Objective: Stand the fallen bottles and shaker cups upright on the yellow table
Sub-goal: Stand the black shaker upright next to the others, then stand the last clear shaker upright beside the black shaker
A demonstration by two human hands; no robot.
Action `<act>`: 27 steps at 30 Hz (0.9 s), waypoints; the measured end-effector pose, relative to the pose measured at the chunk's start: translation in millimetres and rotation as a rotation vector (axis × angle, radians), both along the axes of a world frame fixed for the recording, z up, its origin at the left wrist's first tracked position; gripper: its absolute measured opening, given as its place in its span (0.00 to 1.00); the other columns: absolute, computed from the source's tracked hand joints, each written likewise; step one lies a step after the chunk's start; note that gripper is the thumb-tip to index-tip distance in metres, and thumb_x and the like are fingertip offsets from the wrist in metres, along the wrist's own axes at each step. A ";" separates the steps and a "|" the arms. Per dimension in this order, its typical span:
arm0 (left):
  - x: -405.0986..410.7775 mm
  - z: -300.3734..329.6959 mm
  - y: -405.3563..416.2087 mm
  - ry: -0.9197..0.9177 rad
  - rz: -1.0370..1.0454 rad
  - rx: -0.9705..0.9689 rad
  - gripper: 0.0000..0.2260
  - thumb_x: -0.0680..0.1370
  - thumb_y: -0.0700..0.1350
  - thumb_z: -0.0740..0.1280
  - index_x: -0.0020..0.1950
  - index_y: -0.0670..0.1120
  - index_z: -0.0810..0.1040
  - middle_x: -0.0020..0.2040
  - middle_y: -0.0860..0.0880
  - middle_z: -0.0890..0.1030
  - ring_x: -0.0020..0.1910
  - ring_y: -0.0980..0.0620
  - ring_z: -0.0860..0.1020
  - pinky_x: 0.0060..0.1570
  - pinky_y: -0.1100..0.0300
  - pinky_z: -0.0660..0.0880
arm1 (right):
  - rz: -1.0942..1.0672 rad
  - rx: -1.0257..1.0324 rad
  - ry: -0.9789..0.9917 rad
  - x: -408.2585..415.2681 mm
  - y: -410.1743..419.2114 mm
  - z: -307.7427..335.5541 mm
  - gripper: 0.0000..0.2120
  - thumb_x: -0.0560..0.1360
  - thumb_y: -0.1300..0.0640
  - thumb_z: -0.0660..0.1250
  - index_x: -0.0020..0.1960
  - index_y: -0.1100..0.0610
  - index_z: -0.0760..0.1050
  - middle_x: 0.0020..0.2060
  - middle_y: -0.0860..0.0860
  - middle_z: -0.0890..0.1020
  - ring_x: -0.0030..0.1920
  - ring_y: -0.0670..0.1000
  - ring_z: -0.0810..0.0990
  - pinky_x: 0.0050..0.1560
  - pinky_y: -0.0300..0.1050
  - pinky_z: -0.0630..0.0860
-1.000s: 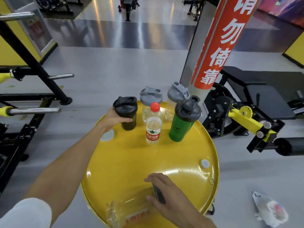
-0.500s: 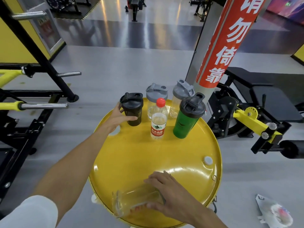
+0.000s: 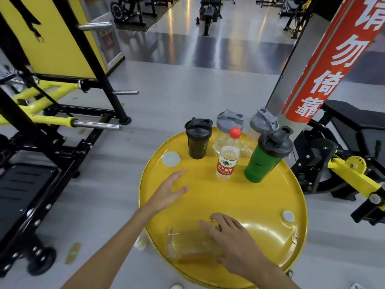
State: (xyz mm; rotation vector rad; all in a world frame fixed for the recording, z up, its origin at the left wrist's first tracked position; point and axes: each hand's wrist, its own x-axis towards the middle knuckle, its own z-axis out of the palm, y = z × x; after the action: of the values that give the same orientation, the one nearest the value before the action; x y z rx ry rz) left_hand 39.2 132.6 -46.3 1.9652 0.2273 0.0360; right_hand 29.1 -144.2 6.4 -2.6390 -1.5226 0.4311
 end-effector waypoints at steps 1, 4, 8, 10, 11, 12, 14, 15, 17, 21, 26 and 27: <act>-9.2 -10.0 -2.5 -0.005 -0.043 0.079 0.22 0.80 0.58 0.67 0.73 0.61 0.67 0.73 0.60 0.69 0.71 0.63 0.66 0.73 0.53 0.64 | 0.002 0.000 -0.022 -0.6 0.3 -1.1 0.46 0.64 0.53 0.76 0.75 0.43 0.53 0.70 0.52 0.65 0.72 0.55 0.65 0.70 0.48 0.64; -25.9 -39.9 -3.7 -0.108 -0.152 0.369 0.25 0.80 0.62 0.59 0.75 0.55 0.67 0.75 0.57 0.67 0.75 0.60 0.61 0.76 0.51 0.57 | 0.005 -0.013 -0.046 -1.0 1.8 -4.7 0.48 0.61 0.49 0.76 0.75 0.44 0.55 0.67 0.51 0.69 0.68 0.54 0.70 0.66 0.47 0.69; -28.3 -54.5 -7.7 -0.215 -0.191 0.628 0.23 0.84 0.57 0.55 0.77 0.52 0.64 0.78 0.55 0.62 0.78 0.59 0.55 0.77 0.52 0.51 | -0.003 -0.038 -0.011 2.7 6.7 2.4 0.45 0.65 0.47 0.71 0.76 0.43 0.52 0.68 0.49 0.67 0.70 0.53 0.67 0.67 0.47 0.68; -28.5 -56.7 -9.0 -0.215 -0.202 0.707 0.22 0.85 0.56 0.53 0.78 0.51 0.62 0.79 0.54 0.61 0.78 0.57 0.54 0.77 0.53 0.49 | -0.026 -0.047 0.033 5.1 9.4 9.2 0.43 0.67 0.46 0.69 0.76 0.44 0.51 0.69 0.47 0.66 0.71 0.51 0.64 0.68 0.45 0.66; -28.3 -58.3 -8.9 -0.215 -0.209 0.752 0.22 0.85 0.56 0.52 0.78 0.50 0.62 0.79 0.53 0.61 0.78 0.57 0.54 0.77 0.53 0.48 | -0.033 -0.050 0.035 7.0 10.9 13.4 0.42 0.67 0.46 0.69 0.76 0.45 0.52 0.69 0.45 0.66 0.71 0.51 0.64 0.68 0.44 0.66; -28.0 -60.4 -8.9 -0.211 -0.213 0.796 0.22 0.85 0.56 0.51 0.78 0.50 0.62 0.79 0.52 0.61 0.78 0.56 0.55 0.77 0.53 0.48 | -0.029 -0.054 0.025 9.5 12.5 18.6 0.42 0.66 0.47 0.69 0.75 0.46 0.53 0.69 0.45 0.66 0.71 0.50 0.64 0.68 0.43 0.66; -25.2 -62.3 -8.8 -0.180 -0.229 0.863 0.23 0.85 0.57 0.48 0.77 0.49 0.63 0.77 0.50 0.65 0.77 0.53 0.61 0.76 0.54 0.48 | 0.004 -0.077 -0.008 16.5 17.2 32.6 0.40 0.66 0.50 0.71 0.74 0.46 0.56 0.70 0.45 0.65 0.71 0.50 0.63 0.68 0.44 0.65; -23.3 -63.2 -9.0 -0.160 -0.231 0.883 0.22 0.85 0.56 0.47 0.76 0.49 0.64 0.76 0.49 0.68 0.76 0.51 0.64 0.76 0.54 0.48 | 0.026 -0.093 -0.029 20.8 20.3 41.5 0.40 0.66 0.51 0.72 0.73 0.47 0.57 0.70 0.45 0.63 0.70 0.50 0.64 0.68 0.45 0.66; -21.0 -69.9 -8.5 -0.145 -0.223 0.947 0.23 0.86 0.56 0.45 0.76 0.48 0.63 0.76 0.48 0.68 0.75 0.50 0.66 0.76 0.53 0.48 | 0.057 -0.121 -0.084 31.2 28.5 62.0 0.40 0.65 0.52 0.74 0.73 0.47 0.60 0.69 0.47 0.62 0.67 0.51 0.66 0.65 0.46 0.69; -26.4 -74.7 -7.5 -0.056 -0.195 1.099 0.31 0.80 0.58 0.57 0.80 0.46 0.56 0.80 0.44 0.58 0.79 0.44 0.56 0.74 0.41 0.52 | 0.128 -0.158 -0.228 52.9 53.9 110.7 0.40 0.65 0.48 0.74 0.74 0.46 0.62 0.63 0.47 0.67 0.62 0.52 0.70 0.57 0.46 0.73; -30.6 -59.4 -23.7 0.046 0.038 0.968 0.32 0.82 0.64 0.51 0.79 0.46 0.61 0.78 0.44 0.63 0.78 0.44 0.58 0.74 0.39 0.53 | 0.141 -0.257 -0.390 88.2 107.0 152.0 0.36 0.62 0.46 0.74 0.68 0.47 0.65 0.59 0.48 0.70 0.55 0.53 0.72 0.46 0.50 0.77; -30.7 -58.6 -25.1 0.069 0.056 0.962 0.33 0.82 0.65 0.49 0.79 0.45 0.60 0.78 0.44 0.63 0.79 0.45 0.58 0.74 0.39 0.52 | 0.141 -0.287 -0.421 95.1 118.3 154.7 0.35 0.62 0.47 0.74 0.66 0.48 0.66 0.58 0.48 0.70 0.53 0.52 0.72 0.43 0.49 0.77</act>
State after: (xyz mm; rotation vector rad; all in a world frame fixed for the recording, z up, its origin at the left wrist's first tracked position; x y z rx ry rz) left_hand 8.5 107.4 -105.0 2.9189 0.3509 0.1343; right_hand 124.2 -25.9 161.1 -2.9967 -1.9006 0.1062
